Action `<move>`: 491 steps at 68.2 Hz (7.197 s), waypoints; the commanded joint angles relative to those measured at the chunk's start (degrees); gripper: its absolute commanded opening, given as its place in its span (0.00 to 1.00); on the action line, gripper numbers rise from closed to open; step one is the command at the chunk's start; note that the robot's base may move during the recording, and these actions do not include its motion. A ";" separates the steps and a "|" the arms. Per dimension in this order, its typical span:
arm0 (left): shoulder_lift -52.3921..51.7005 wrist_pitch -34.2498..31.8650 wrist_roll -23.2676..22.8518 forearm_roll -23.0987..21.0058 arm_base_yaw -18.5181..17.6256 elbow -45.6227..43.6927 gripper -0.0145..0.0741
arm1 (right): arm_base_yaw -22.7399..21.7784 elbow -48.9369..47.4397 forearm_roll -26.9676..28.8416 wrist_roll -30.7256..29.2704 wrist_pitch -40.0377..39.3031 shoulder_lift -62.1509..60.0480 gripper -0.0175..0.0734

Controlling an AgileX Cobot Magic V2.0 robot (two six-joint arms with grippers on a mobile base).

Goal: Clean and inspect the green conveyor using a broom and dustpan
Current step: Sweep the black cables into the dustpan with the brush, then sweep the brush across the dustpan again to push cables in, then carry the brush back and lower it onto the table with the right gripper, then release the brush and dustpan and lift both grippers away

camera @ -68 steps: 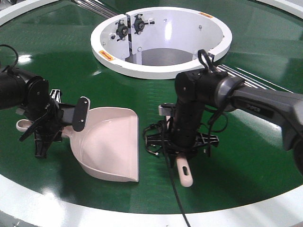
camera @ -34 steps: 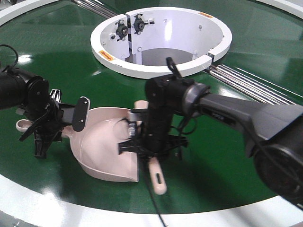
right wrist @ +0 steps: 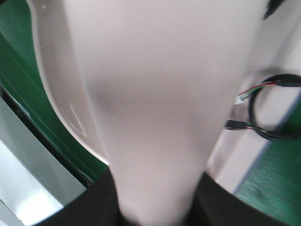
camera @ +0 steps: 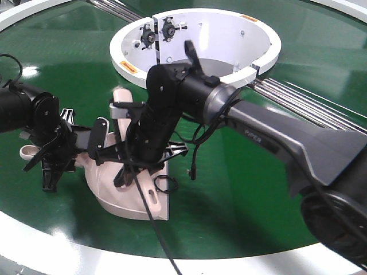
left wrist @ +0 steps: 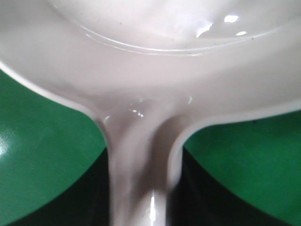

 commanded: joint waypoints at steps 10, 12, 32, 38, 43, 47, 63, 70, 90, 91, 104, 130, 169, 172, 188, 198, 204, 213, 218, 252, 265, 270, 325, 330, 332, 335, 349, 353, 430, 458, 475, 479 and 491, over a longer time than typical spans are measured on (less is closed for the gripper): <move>-2.37 -1.34 0.50 -0.39 -0.37 -1.46 0.16 | -3.66 -2.00 -5.56 0.43 3.02 -9.95 0.19; -2.37 -1.34 0.50 -0.39 -0.37 -1.46 0.16 | -4.14 -2.00 -6.25 0.69 3.02 -10.37 0.19; -2.37 -1.34 0.50 -0.39 -0.37 -1.46 0.16 | -8.13 10.49 -12.09 3.35 3.02 -13.84 0.19; -2.37 -1.34 0.50 -0.39 -0.37 -1.46 0.16 | -8.13 16.32 -11.06 3.01 3.02 -13.84 0.19; -2.37 -1.34 0.50 -0.39 -0.37 -1.46 0.16 | -8.13 20.14 -10.43 2.87 3.02 -13.84 0.19; -2.37 -1.34 0.50 -0.39 -0.37 -1.46 0.16 | -8.13 22.73 -10.42 2.87 3.02 -13.84 0.19; -2.37 -1.34 0.50 -0.39 -0.37 -1.46 0.16 | -8.13 24.81 -8.13 2.87 3.09 -12.69 0.19; -2.37 -1.34 0.50 -0.39 -0.37 -1.46 0.16 | -8.13 24.81 -6.32 2.93 3.09 -11.50 0.19; -2.37 -1.34 0.50 -0.39 -0.37 -1.46 0.16 | -8.13 24.81 -2.04 2.67 3.09 -8.69 0.19; -2.37 -1.34 0.50 -0.39 -0.37 -1.46 0.16 | -8.13 24.81 -2.03 2.67 3.09 -8.56 0.19; -2.37 -1.34 0.50 -0.39 -0.37 -1.46 0.16 | -8.08 24.64 -0.96 2.67 3.09 -8.51 0.19; -2.37 -1.34 0.50 -0.39 -0.37 -1.46 0.16 | -6.27 17.69 3.90 2.27 3.09 -4.85 0.19; -2.37 -1.34 0.50 -0.39 -0.37 -1.46 0.16 | -1.86 7.52 2.96 -4.46 3.02 -10.07 0.19; -2.37 -1.34 0.50 -0.39 -0.37 -1.46 0.16 | -2.38 7.52 1.33 -4.17 3.02 -11.24 0.19; -2.37 -1.34 0.50 -0.39 -0.37 -1.46 0.16 | -6.62 8.10 -4.26 -4.16 3.02 -15.81 0.19; -2.37 -1.34 0.50 -0.39 -0.37 -1.46 0.16 | -11.53 12.99 -7.21 -4.77 3.02 -19.08 0.19; -2.37 -1.34 0.50 -0.39 -0.37 -1.46 0.16 | -15.35 17.59 -8.62 -6.42 3.02 -21.70 0.19; -2.37 -1.34 0.50 -0.39 -0.37 -1.46 0.16 | -21.63 24.62 -8.74 -9.31 3.02 -24.73 0.19; -2.37 -1.34 0.50 -0.39 -0.37 -1.46 0.16 | -25.16 27.42 -8.74 -10.94 3.02 -25.74 0.19; -2.37 -1.34 0.50 -0.39 -0.37 -1.46 0.16 | -30.98 32.67 -19.49 -13.86 2.58 -22.78 0.19; -2.37 -1.34 0.50 -0.39 -0.37 -1.46 0.16 | -30.85 32.78 -16.03 -14.62 3.04 -18.84 0.19; -2.37 -1.34 0.50 -0.39 -0.37 -1.46 0.16 | -30.85 32.78 -15.12 -14.92 3.04 -17.94 0.19; -2.31 -1.68 0.50 -0.43 -0.37 -1.46 0.16 | -30.97 32.78 -19.13 -11.83 0.19 -12.00 0.52; -2.26 -1.72 0.50 -0.43 -0.37 -1.46 0.16 | -30.86 32.78 -19.13 -11.89 0.19 -12.00 0.57; -2.26 -1.57 0.50 -0.43 -0.37 -1.46 0.16 | -30.87 32.78 -19.13 -11.89 0.26 -12.00 0.59; -2.26 -1.57 0.50 -0.43 -0.37 -1.46 0.16 | -30.87 32.78 -19.13 -11.89 0.33 -12.00 0.61; -2.26 -1.52 0.50 -0.43 -0.37 -1.46 0.16 | -30.87 32.78 -19.13 -12.07 0.27 -12.00 0.64; -2.26 -1.46 0.50 -0.50 -0.37 -1.46 0.16 | -30.87 32.78 -19.13 -12.20 0.22 -12.00 0.64; -2.57 6.56 0.50 -5.36 -0.37 -1.46 0.80 | -30.87 32.80 -19.28 -13.23 -2.94 -17.96 0.64; -7.55 10.44 0.44 -8.47 -0.37 -1.46 0.82 | -30.80 32.80 -18.62 -13.18 -3.66 -23.95 0.64; -14.60 12.51 -1.48 -16.67 -0.37 -1.46 0.82 | -30.80 32.80 -18.41 -13.16 -6.27 -32.71 0.64; -16.70 13.48 -2.65 -18.83 -0.37 -1.46 0.82 | -30.80 32.80 -17.97 -13.55 -7.54 -35.16 0.64; -23.41 18.57 -8.31 -23.27 -0.37 -1.46 0.81 | -30.80 32.80 -16.91 -15.79 -10.84 -44.29 0.64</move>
